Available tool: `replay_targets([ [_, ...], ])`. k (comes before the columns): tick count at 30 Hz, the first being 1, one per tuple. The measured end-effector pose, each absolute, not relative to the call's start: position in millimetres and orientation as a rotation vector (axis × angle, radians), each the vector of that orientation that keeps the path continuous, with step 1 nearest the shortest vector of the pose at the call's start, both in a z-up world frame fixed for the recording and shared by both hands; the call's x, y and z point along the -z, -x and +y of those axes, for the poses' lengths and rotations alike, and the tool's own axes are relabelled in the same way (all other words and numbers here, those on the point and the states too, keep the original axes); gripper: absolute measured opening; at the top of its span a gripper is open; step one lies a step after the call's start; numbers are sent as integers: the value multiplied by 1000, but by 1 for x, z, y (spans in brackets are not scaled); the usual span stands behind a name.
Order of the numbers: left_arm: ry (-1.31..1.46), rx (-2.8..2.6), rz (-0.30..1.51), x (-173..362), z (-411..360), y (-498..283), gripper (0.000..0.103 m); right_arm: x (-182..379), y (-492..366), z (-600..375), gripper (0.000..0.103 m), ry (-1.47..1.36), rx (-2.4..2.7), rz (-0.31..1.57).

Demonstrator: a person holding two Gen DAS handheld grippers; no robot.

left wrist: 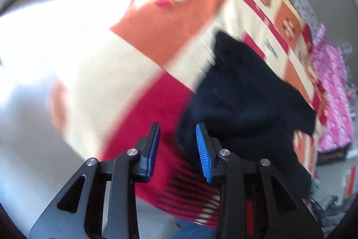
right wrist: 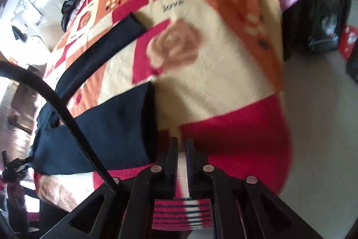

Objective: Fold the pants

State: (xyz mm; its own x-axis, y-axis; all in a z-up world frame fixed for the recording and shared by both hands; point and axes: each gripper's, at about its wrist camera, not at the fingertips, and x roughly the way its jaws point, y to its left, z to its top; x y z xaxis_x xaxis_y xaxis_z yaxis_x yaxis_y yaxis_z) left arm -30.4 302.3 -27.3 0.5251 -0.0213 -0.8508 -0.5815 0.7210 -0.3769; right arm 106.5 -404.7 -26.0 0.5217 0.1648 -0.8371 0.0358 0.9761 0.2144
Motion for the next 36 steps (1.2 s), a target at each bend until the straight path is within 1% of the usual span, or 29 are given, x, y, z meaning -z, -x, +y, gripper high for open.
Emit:
replay_targets([
  [3,742,-449,906,12,329,29,32,2,-106,-403,5,-211,-80,926],
  [6,809,-375,870,-2,340,2,32,-17,-108,-374,6,-189,-171,828],
  [7,806,-353,873,-6,340,-14,33,-19,-109,-362,6,-171,-192,801],
  [8,807,-333,879,-7,339,-27,39,-20,-110,-350,7,-153,-205,780],
  [10,855,-272,915,-1,337,-62,41,-12,-108,-308,9,-57,-205,735],
  [11,895,-243,937,3,337,-77,41,-6,-109,-291,14,-1,-197,727],
  [12,945,-217,974,12,338,-98,41,7,-107,-263,16,118,-189,712],
  [13,971,-214,986,17,339,-108,41,20,-105,-244,21,216,-170,695],
  [14,1018,-193,1003,27,342,-125,46,30,-104,-230,22,287,-150,683],
  [15,1042,-178,1024,33,345,-136,48,45,-103,-216,22,348,-140,680],
  [16,1057,-183,1051,37,347,-146,48,56,-104,-210,22,378,-140,700],
  [18,1037,-164,1068,39,349,-166,48,63,-102,-200,27,467,-83,679],
  [19,1006,-160,1079,40,348,-175,48,63,-101,-201,37,477,-71,673],
  [20,978,-170,1092,39,347,-180,48,65,-103,-203,44,483,-57,673],
  [22,915,-166,1122,42,342,-191,49,65,-105,-211,49,460,-47,671],
  [24,869,-160,1135,40,337,-195,55,65,-107,-215,50,439,-51,677],
  [26,830,-186,1139,34,335,-192,55,64,-105,-215,54,437,-44,675],
  [29,759,-212,1111,22,339,-183,55,63,-101,-212,54,456,-31,667],
  [31,681,-213,1140,26,337,-182,55,64,-100,-209,54,476,-19,659],
  [34,735,-124,1180,41,336,-184,55,64,-100,-207,54,488,-12,655],
  [36,714,-131,1176,43,334,-187,55,64,-101,-209,54,480,-17,658],
])
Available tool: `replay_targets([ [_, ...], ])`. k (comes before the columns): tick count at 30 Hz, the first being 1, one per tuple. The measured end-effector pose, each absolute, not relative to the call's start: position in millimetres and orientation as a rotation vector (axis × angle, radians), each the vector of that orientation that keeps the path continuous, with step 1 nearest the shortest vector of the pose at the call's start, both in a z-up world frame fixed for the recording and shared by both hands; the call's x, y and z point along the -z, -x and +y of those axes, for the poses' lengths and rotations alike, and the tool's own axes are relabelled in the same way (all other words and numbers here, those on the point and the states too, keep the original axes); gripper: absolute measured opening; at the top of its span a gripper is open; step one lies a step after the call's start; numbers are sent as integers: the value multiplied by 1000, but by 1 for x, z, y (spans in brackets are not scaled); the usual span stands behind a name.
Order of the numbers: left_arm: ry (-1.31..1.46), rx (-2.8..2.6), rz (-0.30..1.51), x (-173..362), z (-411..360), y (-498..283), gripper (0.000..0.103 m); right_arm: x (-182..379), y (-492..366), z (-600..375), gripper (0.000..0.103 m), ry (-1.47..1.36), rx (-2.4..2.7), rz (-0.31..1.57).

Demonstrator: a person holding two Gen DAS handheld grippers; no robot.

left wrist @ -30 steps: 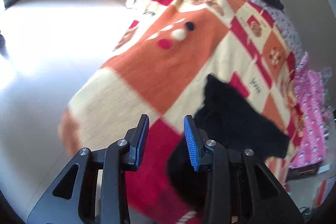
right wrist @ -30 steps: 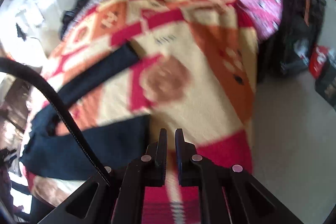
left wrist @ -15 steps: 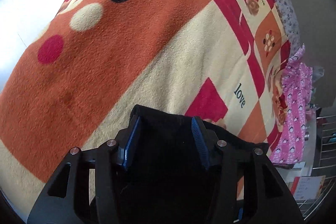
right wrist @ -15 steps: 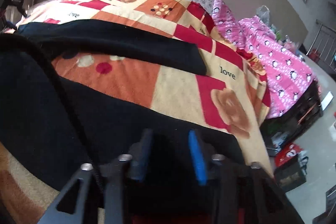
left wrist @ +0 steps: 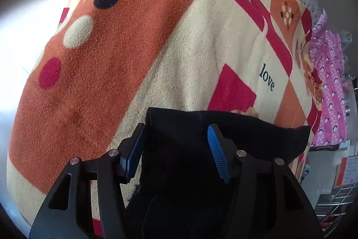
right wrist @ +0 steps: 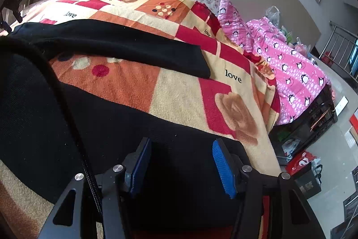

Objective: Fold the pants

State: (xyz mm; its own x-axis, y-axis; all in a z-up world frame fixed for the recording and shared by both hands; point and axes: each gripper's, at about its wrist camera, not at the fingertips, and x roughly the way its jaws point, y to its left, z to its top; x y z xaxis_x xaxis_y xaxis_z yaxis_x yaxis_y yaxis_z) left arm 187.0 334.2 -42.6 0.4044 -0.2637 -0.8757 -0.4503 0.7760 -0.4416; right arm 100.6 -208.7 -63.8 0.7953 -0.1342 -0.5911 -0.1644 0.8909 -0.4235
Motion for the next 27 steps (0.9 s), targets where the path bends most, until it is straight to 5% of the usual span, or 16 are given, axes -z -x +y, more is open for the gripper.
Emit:
replay_targets([
  [9,580,-153,1194,41,321,-213,54,64,-100,-209,54,490,-11,655],
  [13,481,-129,1185,43,300,-207,14,64,-100,-209,54,481,-14,658],
  [18,322,-167,1088,30,274,-191,11,14,-134,-241,54,256,-109,685],
  [22,294,-173,1014,20,268,-179,11,-30,-220,-270,75,89,-196,777],
  [27,334,-161,990,14,272,-171,11,-35,-348,-275,75,15,-273,860],
])
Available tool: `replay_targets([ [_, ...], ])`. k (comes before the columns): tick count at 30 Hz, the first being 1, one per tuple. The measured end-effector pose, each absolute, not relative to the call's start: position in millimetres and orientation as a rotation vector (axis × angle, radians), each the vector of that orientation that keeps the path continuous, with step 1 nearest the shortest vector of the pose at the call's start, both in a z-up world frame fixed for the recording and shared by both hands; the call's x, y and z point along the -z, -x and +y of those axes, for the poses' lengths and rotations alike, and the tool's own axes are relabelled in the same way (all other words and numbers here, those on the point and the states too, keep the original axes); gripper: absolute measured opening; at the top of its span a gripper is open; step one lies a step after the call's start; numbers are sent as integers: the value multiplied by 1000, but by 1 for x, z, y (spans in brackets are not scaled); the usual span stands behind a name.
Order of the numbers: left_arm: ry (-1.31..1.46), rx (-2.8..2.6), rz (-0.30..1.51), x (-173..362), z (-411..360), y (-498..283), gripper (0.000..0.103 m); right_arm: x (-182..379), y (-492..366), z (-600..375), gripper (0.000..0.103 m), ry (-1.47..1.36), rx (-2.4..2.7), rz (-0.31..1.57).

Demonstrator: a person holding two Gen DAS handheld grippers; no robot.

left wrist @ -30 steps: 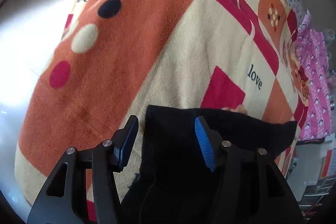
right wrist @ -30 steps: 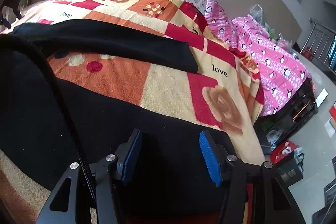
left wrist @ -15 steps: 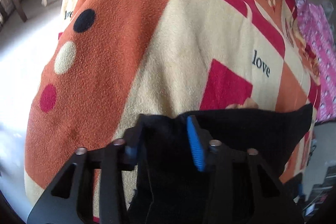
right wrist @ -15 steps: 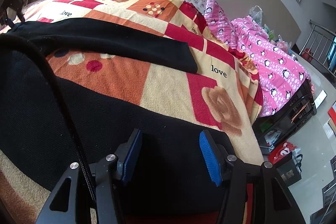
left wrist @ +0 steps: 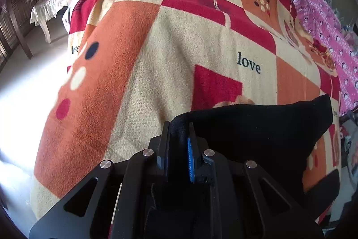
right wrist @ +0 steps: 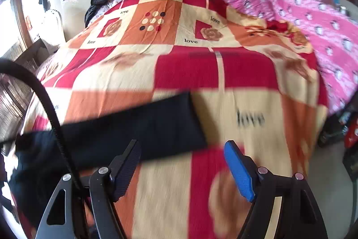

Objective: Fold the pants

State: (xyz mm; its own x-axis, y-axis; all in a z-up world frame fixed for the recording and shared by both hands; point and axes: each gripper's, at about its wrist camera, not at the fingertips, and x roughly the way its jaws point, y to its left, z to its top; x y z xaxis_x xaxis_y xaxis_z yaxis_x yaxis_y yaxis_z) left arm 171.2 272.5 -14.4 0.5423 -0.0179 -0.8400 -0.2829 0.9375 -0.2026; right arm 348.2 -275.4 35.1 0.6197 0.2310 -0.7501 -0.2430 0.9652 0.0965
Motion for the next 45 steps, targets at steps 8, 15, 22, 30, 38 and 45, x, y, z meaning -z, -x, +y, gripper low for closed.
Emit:
replay_targets([
  [8,332,-139,1005,15,272,-174,11,2,-458,-253,54,55,-299,1040],
  [15,404,-101,1046,29,284,-183,11,15,-464,-247,43,113,-265,1044],
  [22,619,-16,1060,33,309,-184,14,-4,-440,-254,3,60,-331,1004],
  [30,823,10,1058,45,333,-176,52,-8,-425,-254,3,71,-368,1025],
  [38,851,15,1061,46,337,-175,52,-4,-434,-263,42,-20,-328,957],
  [45,863,30,1097,47,340,-180,53,19,-436,-236,7,125,-327,1018],
])
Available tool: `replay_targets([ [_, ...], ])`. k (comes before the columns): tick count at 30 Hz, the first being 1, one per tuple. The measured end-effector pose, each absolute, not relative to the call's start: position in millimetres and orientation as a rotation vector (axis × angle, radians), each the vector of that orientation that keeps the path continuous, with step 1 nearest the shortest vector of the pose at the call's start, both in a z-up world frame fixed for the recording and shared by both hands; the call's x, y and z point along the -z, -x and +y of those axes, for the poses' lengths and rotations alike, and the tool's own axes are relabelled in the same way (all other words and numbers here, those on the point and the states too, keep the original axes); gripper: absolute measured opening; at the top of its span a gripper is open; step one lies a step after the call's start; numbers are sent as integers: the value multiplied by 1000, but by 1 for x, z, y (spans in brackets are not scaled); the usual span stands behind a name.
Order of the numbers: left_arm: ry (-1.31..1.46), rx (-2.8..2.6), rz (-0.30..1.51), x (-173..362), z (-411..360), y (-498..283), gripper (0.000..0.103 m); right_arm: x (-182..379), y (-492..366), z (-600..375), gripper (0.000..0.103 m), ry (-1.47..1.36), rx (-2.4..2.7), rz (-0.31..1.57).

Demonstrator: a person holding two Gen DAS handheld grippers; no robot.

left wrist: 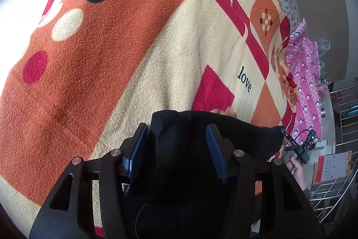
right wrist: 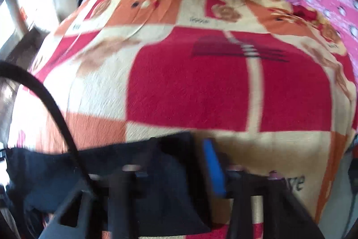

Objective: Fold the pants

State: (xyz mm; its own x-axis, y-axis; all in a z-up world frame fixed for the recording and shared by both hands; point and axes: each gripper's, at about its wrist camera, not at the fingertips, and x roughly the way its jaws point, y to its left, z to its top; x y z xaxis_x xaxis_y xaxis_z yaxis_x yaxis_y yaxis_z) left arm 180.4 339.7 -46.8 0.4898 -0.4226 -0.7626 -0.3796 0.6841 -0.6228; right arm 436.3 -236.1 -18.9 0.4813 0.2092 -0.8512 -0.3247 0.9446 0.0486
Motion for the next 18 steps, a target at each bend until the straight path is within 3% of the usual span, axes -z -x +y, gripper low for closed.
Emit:
replay_targets([
  [3,870,42,1122,50,340,-185,60,15,-430,-229,6,178,-317,982],
  [10,898,56,1100,53,344,-192,59,6,-422,-236,6,164,-309,951],
  [13,809,43,1135,51,337,-196,13,2,-417,-238,6,154,-309,944],
  [18,631,51,1104,31,315,-186,9,-19,-401,-246,6,136,-296,907],
])
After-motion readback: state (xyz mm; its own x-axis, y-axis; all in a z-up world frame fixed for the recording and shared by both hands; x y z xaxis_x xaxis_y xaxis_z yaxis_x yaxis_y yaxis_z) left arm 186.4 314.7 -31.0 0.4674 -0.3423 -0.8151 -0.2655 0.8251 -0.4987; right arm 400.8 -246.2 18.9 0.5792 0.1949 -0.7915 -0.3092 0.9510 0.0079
